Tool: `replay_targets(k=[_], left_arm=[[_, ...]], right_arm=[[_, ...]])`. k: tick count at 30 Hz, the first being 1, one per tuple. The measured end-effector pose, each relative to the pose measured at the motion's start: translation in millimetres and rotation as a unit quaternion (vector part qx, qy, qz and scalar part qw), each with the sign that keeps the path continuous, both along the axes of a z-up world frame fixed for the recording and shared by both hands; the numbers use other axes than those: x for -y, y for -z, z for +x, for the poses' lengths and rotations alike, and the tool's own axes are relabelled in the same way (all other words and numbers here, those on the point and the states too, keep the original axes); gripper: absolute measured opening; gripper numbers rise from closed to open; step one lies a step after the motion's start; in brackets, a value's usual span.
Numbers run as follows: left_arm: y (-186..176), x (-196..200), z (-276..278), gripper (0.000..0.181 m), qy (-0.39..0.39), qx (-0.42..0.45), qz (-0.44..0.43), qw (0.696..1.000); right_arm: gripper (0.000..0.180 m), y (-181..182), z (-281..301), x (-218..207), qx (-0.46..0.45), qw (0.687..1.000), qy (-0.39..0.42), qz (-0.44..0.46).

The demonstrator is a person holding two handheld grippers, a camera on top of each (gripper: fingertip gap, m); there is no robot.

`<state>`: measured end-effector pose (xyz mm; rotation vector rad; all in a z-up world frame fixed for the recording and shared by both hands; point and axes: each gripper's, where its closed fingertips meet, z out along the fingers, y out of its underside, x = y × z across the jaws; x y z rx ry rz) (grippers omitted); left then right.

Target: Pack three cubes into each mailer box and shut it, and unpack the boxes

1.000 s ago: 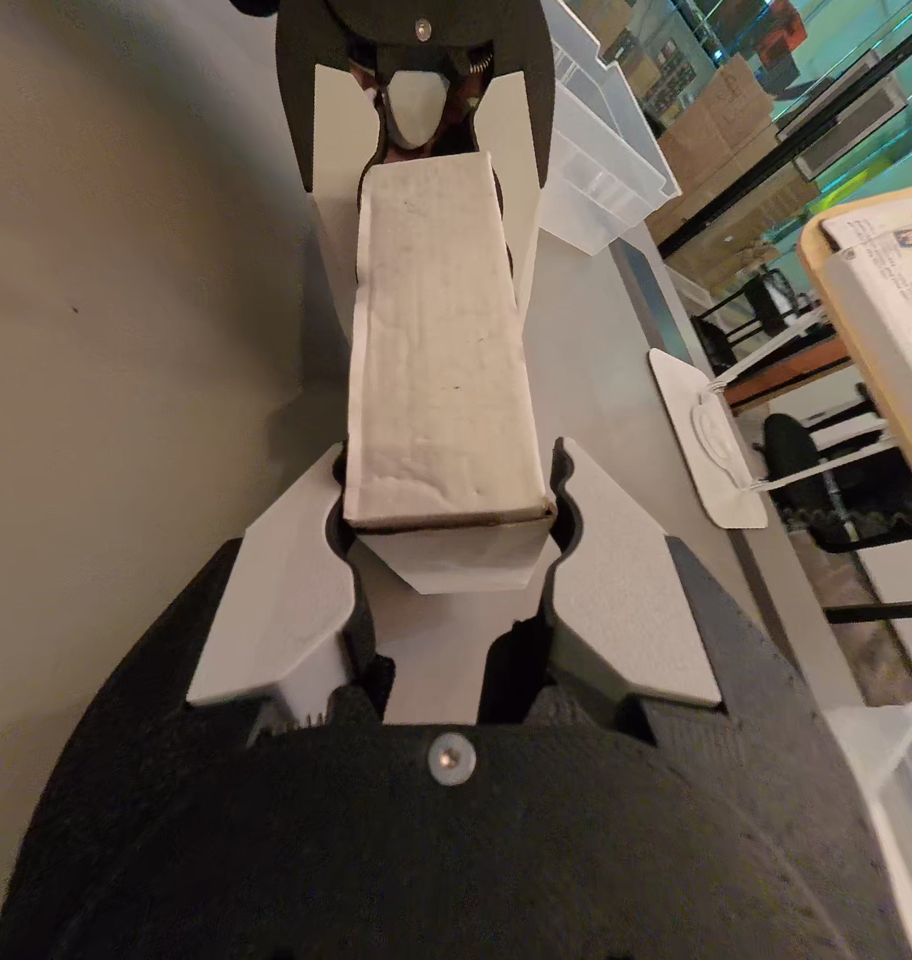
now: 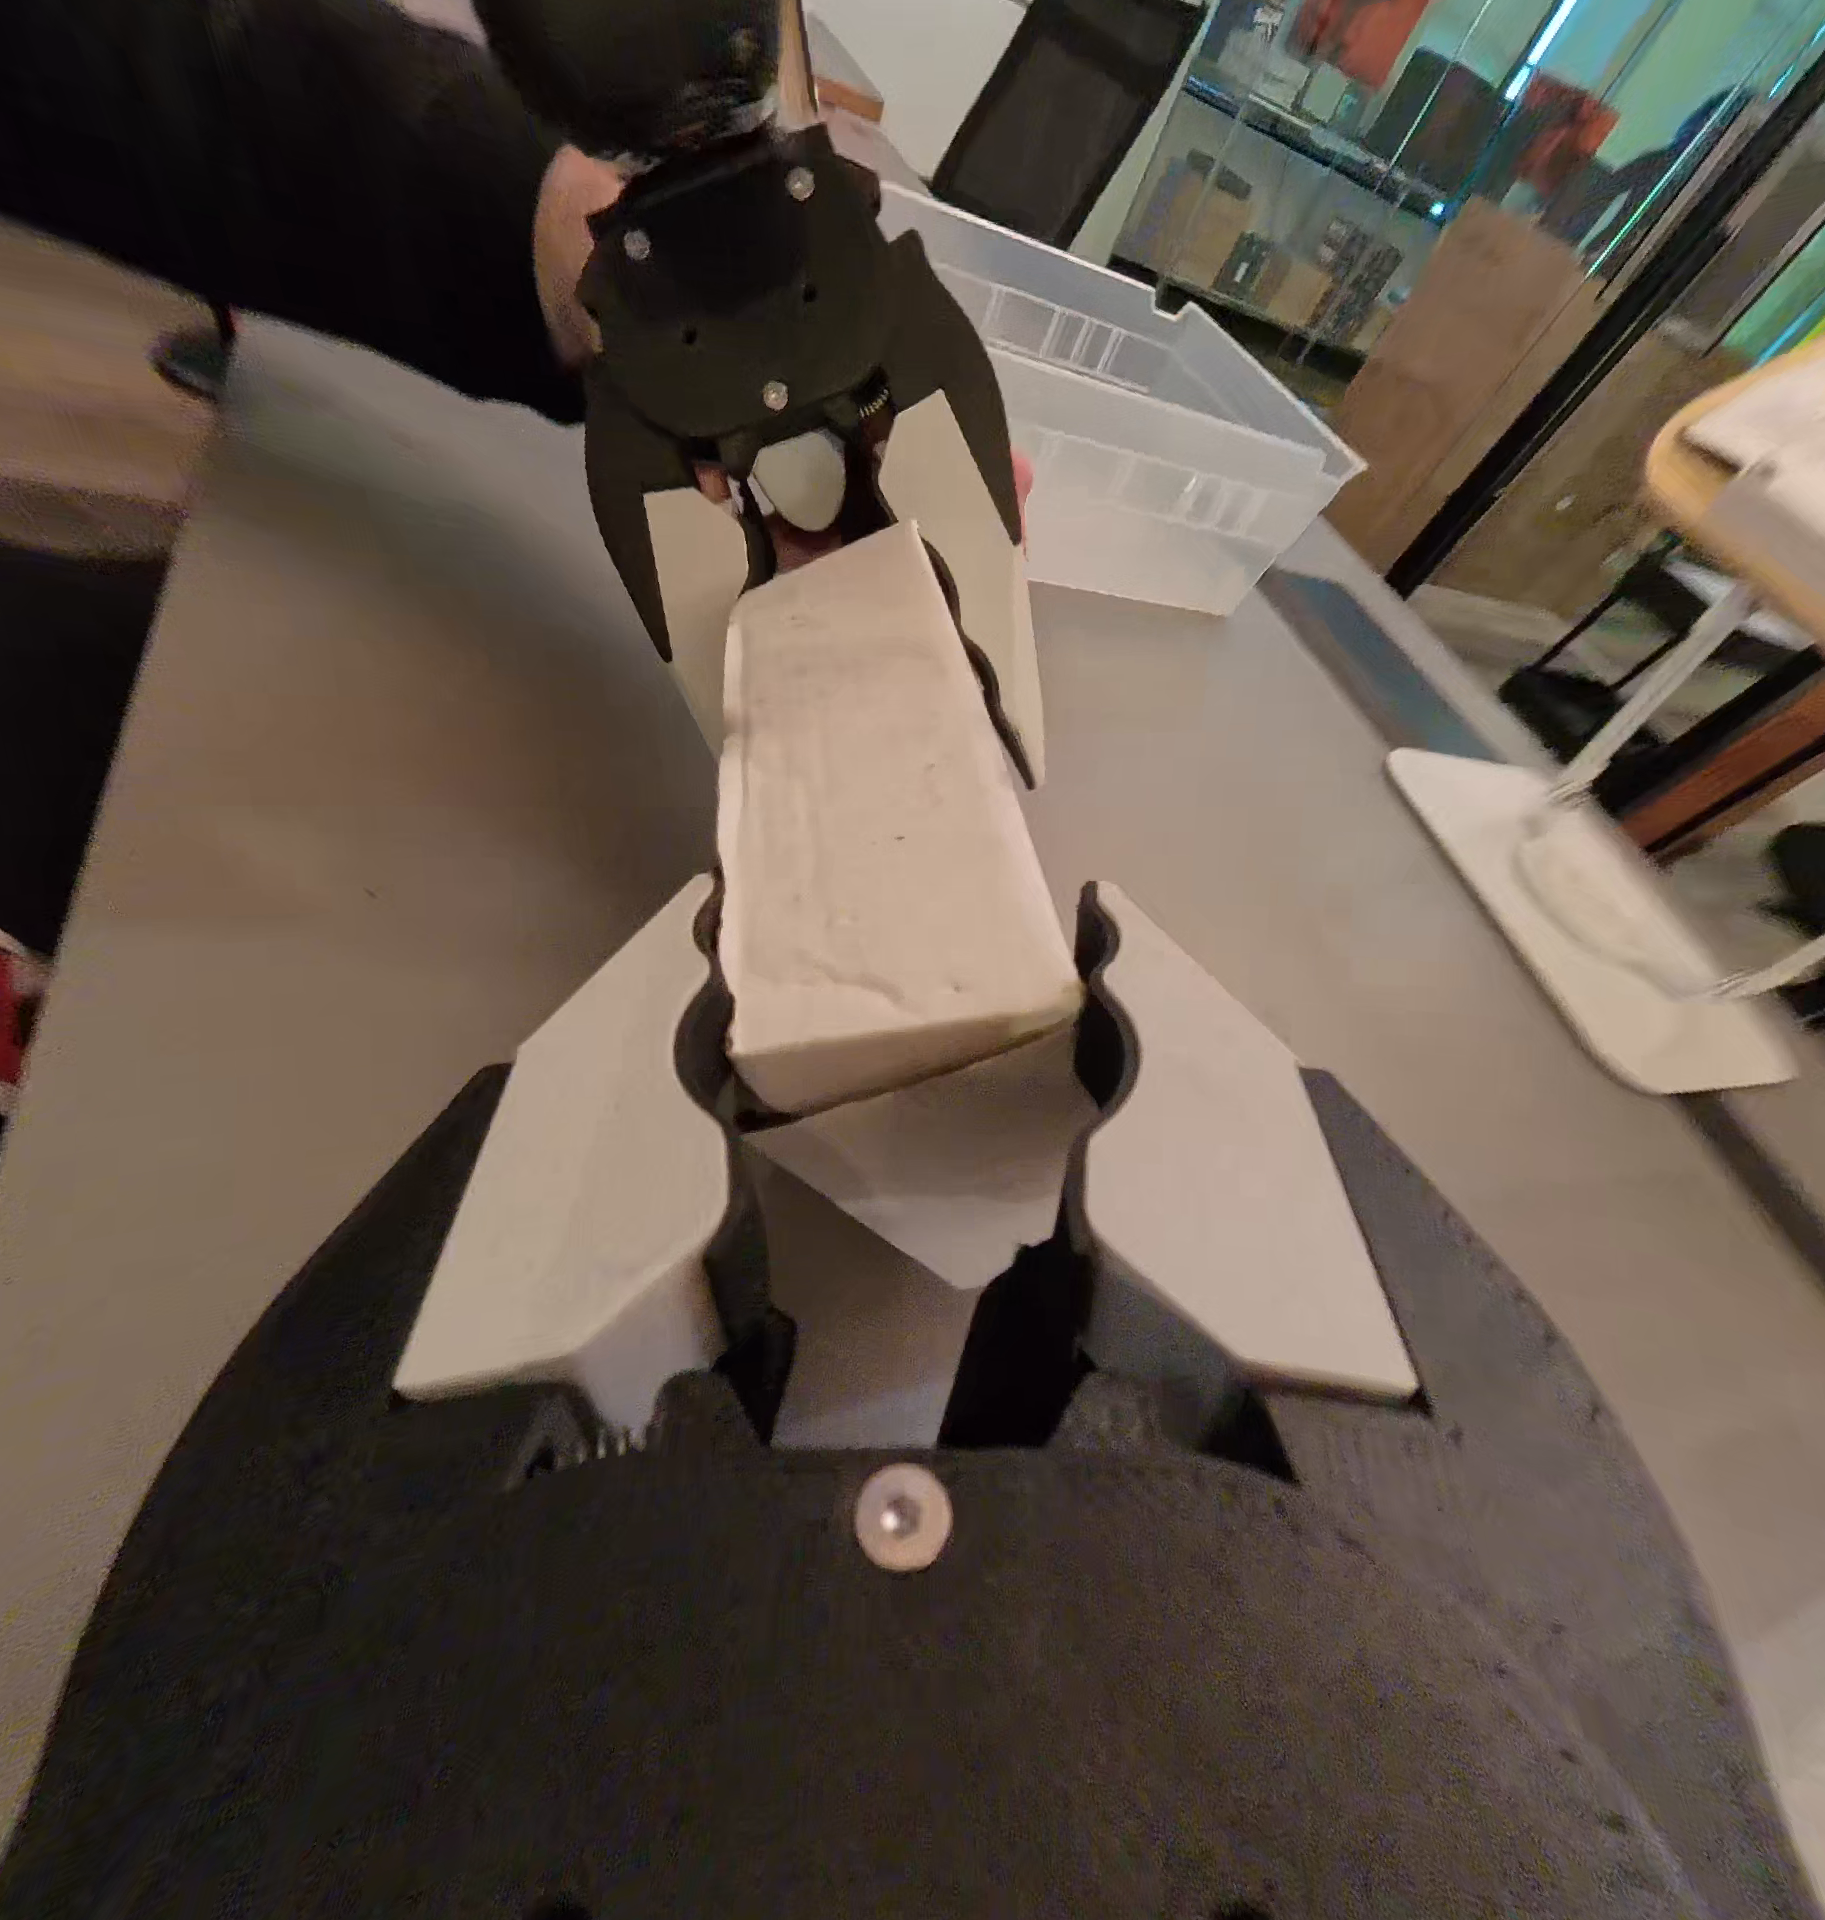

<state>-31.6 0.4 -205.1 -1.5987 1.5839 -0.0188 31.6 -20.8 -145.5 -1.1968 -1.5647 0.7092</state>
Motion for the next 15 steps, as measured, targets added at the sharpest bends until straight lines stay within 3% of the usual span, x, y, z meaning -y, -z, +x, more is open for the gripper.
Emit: replay_targets(k=[3,7,15], left_arm=[[1.3,-1.6,-0.2,0.073,-0.001,-0.008,0.005,1.000],[-1.1,-4.8,2.2,0.072,-0.009,0.010,-0.008,1.000],[-1.6,-7.2,7.2,0.072,-0.009,0.009,-0.013,1.000]], right_arm=[[0.063,-5.5,-0.6,2.3,0.008,0.999,-0.013,0.045],[0.062,-11.6,-1.3,-5.4,-0.029,0.997,-0.017,-0.072],[0.064,-10.4,5.3,-9.8,-0.060,0.980,-0.001,-0.188]])
